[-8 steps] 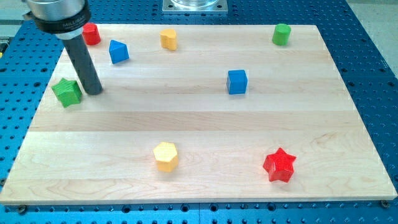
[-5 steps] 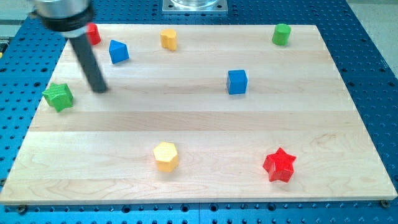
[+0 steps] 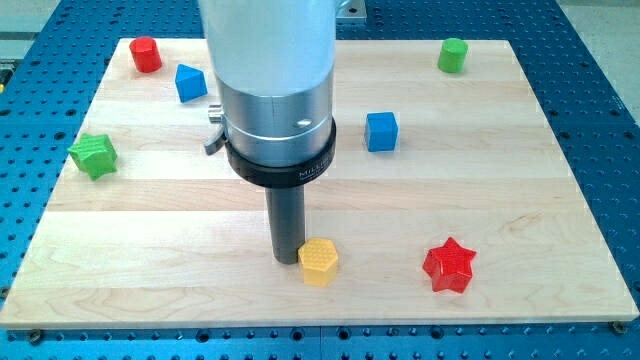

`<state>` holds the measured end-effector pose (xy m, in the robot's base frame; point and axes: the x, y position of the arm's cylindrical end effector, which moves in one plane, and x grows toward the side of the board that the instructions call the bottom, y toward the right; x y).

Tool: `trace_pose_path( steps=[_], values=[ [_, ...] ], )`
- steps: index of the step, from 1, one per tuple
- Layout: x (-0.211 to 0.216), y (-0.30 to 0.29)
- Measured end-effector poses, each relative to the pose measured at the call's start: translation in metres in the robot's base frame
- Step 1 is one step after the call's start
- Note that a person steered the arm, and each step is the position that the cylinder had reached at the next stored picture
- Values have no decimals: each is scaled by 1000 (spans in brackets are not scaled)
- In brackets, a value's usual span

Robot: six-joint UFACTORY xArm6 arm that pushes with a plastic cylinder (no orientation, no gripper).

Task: Slide the hexagon under the green circle

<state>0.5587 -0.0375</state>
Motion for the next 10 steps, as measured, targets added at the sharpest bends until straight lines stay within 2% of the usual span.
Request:
trace_pose_path(
  steps=[1, 2, 3, 4, 5, 6, 7, 8, 10],
  values=[
    [37, -27],
    [14, 35],
    [-39, 136],
    [-30, 144],
    [8, 145],
    [-10, 202],
    [-61, 255],
    [-100, 276],
    [-35, 271]
  ],
)
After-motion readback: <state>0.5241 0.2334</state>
